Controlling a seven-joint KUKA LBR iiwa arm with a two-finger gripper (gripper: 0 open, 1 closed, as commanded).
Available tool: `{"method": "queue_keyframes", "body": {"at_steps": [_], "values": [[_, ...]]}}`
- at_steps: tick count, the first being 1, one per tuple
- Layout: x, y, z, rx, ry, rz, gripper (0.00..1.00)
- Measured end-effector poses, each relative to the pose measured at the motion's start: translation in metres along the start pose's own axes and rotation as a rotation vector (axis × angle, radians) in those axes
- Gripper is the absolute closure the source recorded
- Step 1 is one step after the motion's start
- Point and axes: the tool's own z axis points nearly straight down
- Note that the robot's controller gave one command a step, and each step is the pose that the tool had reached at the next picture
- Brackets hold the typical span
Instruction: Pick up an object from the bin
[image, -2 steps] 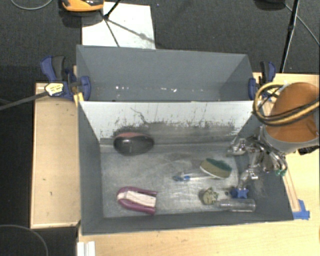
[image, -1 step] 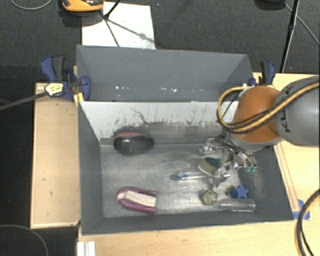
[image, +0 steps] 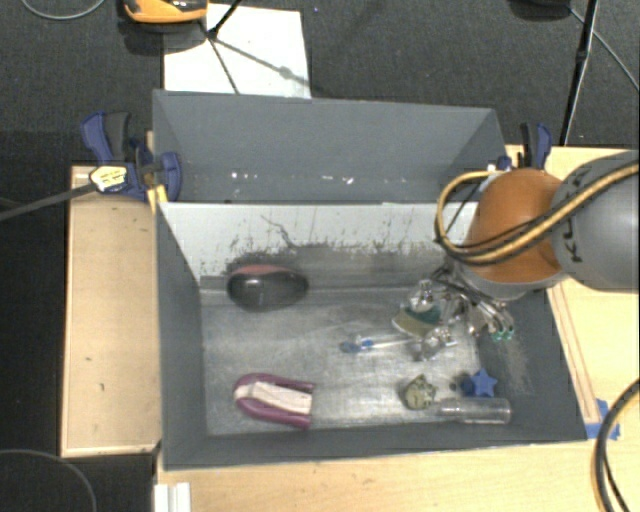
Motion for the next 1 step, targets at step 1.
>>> {"method": "queue_keyframes", "body": {"at_steps": [1], "values": [[0.0134,-0.0173,-0.1344,0.000,0.005,-0.001,1.00]]}}
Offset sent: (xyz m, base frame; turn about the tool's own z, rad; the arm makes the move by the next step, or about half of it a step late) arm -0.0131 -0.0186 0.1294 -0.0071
